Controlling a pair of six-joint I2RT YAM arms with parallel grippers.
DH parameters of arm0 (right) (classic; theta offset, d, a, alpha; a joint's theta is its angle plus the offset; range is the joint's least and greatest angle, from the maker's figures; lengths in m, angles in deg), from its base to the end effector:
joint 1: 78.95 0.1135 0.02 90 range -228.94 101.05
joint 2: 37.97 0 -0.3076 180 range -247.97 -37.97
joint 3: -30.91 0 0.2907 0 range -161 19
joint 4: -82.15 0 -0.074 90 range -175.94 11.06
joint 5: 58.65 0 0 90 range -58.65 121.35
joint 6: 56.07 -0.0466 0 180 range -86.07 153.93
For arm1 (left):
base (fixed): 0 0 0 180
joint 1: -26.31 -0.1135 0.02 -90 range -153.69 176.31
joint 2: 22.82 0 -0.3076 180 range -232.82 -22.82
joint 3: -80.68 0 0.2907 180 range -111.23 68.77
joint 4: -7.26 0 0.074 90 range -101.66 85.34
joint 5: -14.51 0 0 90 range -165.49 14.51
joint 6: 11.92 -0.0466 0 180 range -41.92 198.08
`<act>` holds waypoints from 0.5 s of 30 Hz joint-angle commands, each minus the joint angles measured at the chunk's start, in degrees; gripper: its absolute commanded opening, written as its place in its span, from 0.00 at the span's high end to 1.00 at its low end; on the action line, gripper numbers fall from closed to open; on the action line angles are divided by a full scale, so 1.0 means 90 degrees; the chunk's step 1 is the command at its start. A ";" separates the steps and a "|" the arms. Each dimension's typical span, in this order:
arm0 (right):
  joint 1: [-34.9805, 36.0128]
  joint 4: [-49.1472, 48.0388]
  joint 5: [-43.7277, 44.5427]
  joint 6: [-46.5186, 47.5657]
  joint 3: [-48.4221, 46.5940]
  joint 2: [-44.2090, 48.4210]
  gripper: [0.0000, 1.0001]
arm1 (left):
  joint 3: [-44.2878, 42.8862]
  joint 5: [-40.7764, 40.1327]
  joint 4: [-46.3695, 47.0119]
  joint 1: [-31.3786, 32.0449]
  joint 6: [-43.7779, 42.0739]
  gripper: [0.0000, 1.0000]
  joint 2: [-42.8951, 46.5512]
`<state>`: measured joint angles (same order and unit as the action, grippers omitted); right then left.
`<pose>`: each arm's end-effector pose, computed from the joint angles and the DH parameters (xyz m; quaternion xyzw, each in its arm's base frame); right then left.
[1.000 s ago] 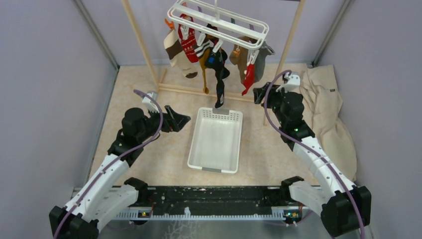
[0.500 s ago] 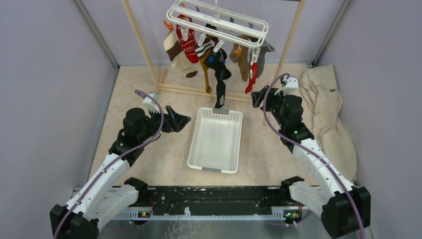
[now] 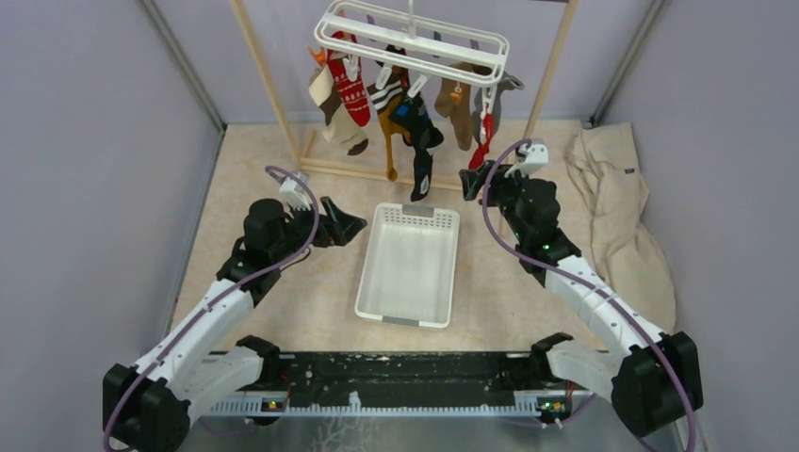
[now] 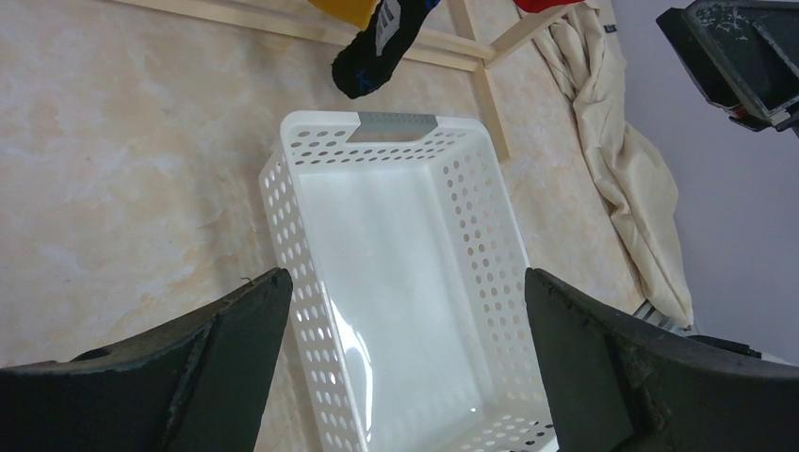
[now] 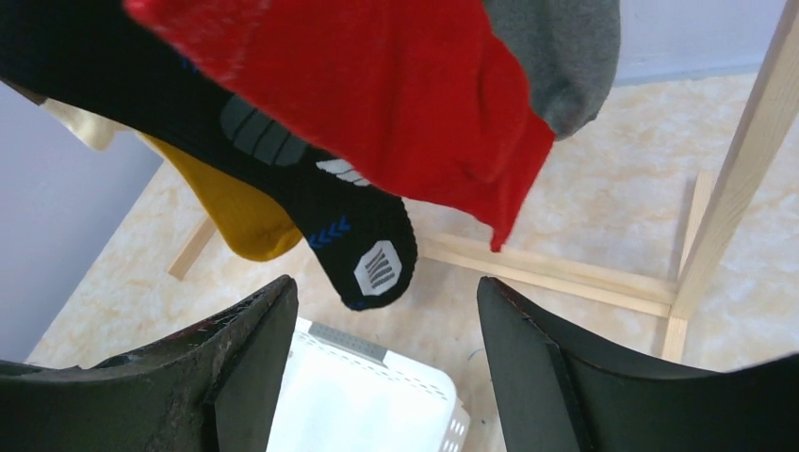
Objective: Remove the socks clipped to the hanger
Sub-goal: Remove the sock from the hanger.
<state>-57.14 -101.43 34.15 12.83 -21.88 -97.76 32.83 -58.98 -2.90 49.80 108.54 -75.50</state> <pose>0.2553 0.0997 0.3367 0.0122 0.7278 0.2342 0.6445 0.2128 -0.1069 0.3029 0.0395 0.7889 -0.3748 0.4853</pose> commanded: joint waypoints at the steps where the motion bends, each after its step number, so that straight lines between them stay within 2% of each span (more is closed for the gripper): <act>1: 0.0242 -0.0835 0.0511 0.0089 -0.0224 -0.0231 0.28 | -0.0108 0.0173 0.0381 -0.0002 0.0062 0.01 -0.0150; 8: 0.0390 -0.0814 0.1984 0.0001 -0.0727 -0.0937 0.28 | -0.0113 0.0243 0.0501 -0.0004 0.0115 0.01 -0.0293; 12: 0.0390 -0.0974 0.2298 0.0037 -0.1013 -0.1281 0.30 | -0.0061 0.0313 0.0629 -0.0002 0.0205 0.01 -0.0346; 15: 0.0391 -0.1055 0.2247 0.0129 -0.1333 -0.1581 0.47 | -0.0049 0.0394 0.0690 0.0000 0.0236 0.01 -0.0417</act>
<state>-54.30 -105.91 51.09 13.09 -27.78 -109.65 32.83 -57.32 0.36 49.80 109.83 -78.54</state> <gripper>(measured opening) 0.626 0.987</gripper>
